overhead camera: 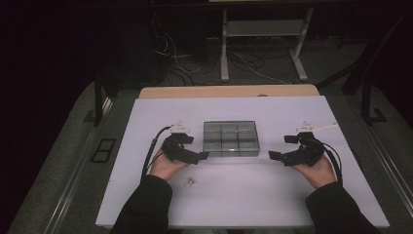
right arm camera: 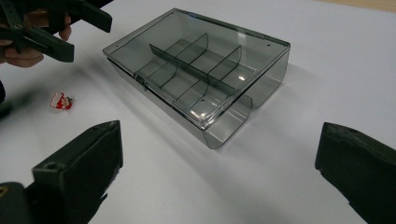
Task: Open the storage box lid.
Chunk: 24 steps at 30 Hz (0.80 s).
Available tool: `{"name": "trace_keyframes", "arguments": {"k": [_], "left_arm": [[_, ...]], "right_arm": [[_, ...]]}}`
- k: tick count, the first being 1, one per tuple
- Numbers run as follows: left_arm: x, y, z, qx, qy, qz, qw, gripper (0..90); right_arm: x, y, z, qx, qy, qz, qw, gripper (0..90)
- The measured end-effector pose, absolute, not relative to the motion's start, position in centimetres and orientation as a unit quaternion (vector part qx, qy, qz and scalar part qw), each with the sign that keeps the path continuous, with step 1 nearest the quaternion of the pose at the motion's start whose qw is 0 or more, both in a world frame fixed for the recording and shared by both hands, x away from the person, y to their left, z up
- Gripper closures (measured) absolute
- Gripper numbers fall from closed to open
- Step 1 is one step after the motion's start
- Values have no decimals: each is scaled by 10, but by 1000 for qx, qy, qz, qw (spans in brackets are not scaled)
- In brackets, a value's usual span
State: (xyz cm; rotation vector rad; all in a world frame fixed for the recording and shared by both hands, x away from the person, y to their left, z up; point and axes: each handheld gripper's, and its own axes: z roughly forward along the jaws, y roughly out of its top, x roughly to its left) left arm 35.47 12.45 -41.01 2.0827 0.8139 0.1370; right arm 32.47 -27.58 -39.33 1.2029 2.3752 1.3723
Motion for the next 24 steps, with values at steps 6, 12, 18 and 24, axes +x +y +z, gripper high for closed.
{"name": "trace_keyframes", "arguments": {"k": [6, 12, 18, 24], "left_arm": [[356, 122, -414, 850, 315, 58, 418, 216], [356, 120, -418, 861, 317, 74, 391, 357], [354, 120, -420, 868, 304, 85, 384, 506], [351, 117, -419, 872, 288, 100, 383, 611]], "right_arm": [[328, -274, -396, 402, 791, 456, 72, 7], [331, -275, -398, 404, 791, 454, 70, 7], [332, -275, -400, 406, 790, 454, 68, 7], [334, -273, -402, 407, 791, 451, 68, 7]]}}
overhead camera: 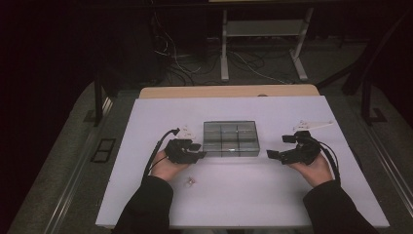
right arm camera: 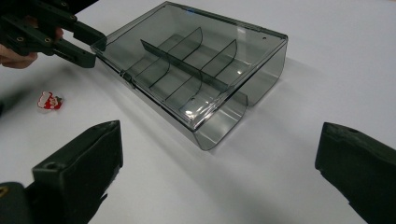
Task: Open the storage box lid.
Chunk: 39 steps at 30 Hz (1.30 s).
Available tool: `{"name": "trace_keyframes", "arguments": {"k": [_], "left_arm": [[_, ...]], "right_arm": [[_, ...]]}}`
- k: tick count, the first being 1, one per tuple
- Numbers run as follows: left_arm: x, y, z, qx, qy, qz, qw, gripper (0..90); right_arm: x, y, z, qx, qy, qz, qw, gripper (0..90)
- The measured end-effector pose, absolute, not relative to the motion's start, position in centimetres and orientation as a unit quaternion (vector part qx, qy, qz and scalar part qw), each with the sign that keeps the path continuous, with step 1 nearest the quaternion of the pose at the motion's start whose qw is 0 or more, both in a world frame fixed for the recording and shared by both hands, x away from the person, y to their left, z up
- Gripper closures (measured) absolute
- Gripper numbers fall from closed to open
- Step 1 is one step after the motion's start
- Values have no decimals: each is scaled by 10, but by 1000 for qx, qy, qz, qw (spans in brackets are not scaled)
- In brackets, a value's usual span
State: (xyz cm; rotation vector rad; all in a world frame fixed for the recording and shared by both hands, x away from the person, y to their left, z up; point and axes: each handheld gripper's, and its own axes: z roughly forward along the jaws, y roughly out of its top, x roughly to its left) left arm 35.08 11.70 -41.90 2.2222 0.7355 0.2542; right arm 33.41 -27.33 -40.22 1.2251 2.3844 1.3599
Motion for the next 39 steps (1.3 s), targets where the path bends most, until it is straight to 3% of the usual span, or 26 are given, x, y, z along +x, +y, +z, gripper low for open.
{"name": "trace_keyframes", "arguments": {"k": [10, 39], "left_arm": [[348, 114, -419, 874, 278, 108, 384, 707], [344, 120, -414, 849, 275, 126, 434, 824]], "right_arm": [[337, -271, -405, 408, 792, 450, 66, 7], [340, -268, -407, 409, 784, 463, 64, 7]]}}
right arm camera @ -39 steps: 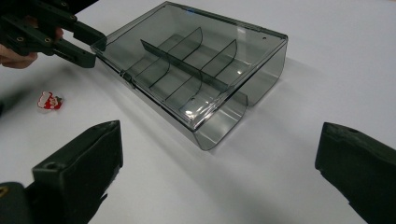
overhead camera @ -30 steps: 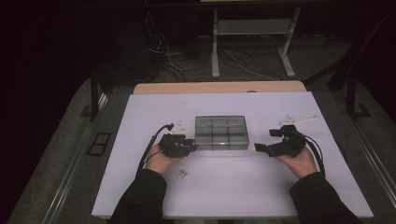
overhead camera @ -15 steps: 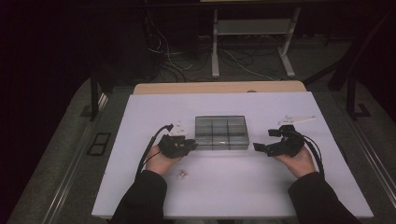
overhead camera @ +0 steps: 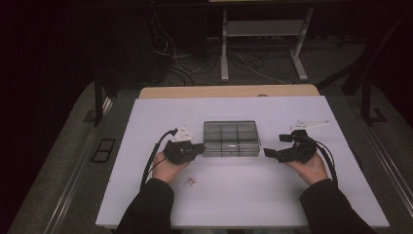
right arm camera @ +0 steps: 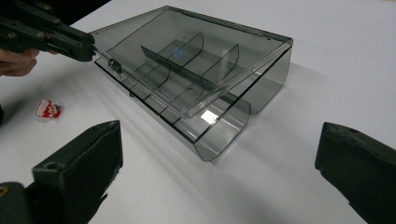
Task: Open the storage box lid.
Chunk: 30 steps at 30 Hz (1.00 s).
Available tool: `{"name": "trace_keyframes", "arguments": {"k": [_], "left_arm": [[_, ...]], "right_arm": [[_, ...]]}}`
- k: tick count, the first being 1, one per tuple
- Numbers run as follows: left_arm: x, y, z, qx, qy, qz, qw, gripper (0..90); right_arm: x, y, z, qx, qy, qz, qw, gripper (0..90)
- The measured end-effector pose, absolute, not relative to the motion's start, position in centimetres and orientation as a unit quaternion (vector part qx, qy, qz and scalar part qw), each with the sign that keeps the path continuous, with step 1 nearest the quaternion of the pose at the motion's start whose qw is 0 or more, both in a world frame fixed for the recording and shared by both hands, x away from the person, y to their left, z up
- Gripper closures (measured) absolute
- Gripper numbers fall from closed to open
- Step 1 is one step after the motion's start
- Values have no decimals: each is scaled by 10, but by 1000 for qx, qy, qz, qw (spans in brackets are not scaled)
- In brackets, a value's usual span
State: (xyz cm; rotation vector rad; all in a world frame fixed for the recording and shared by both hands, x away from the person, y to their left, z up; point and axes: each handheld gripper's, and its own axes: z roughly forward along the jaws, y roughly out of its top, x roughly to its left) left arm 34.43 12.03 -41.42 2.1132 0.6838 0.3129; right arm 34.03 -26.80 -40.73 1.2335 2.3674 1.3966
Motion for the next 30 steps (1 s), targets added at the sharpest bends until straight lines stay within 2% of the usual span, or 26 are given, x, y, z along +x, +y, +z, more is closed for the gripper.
{"name": "trace_keyframes", "arguments": {"k": [10, 30], "left_arm": [[346, 123, -408, 829, 285, 125, 465, 885], [358, 121, -388, 813, 298, 127, 484, 887]], "right_arm": [[341, -268, -407, 410, 782, 465, 67, 7], [353, -257, -397, 397, 787, 468, 66, 7]]}}
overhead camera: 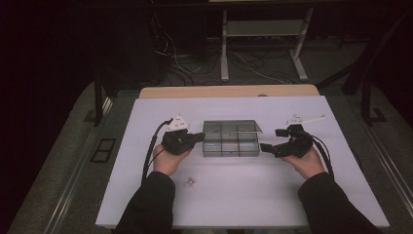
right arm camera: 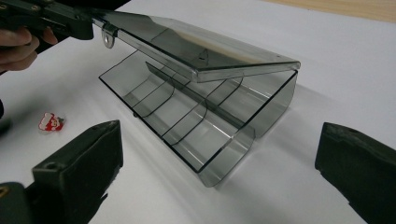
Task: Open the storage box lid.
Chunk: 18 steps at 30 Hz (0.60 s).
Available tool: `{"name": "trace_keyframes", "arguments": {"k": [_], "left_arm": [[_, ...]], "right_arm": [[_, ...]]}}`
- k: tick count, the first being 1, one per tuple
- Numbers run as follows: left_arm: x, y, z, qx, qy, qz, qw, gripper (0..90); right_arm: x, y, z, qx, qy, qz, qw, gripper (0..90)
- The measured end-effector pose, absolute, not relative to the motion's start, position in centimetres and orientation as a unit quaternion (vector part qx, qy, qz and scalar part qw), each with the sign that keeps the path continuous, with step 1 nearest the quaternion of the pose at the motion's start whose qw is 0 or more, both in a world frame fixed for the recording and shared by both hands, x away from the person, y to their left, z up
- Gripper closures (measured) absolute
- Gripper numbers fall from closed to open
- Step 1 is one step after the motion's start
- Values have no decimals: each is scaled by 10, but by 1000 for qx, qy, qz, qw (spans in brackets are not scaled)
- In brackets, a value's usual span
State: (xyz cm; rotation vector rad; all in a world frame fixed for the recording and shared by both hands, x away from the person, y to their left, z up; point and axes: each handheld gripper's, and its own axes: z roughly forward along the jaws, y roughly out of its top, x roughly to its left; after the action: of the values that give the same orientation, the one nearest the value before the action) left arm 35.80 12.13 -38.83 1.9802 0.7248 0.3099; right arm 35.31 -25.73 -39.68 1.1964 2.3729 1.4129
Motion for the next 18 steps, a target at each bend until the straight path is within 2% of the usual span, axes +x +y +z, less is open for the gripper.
{"name": "trace_keyframes", "arguments": {"k": [15, 16, 18], "left_arm": [[370, 117, -376, 816, 297, 129, 479, 887], [371, 116, -375, 815, 297, 129, 481, 887], [372, 116, -373, 815, 297, 130, 480, 887]], "right_arm": [[375, -247, -387, 393, 797, 450, 84, 16], [379, -247, -385, 390, 795, 456, 86, 150], [380, -247, -384, 390, 792, 462, 89, 147]]}}
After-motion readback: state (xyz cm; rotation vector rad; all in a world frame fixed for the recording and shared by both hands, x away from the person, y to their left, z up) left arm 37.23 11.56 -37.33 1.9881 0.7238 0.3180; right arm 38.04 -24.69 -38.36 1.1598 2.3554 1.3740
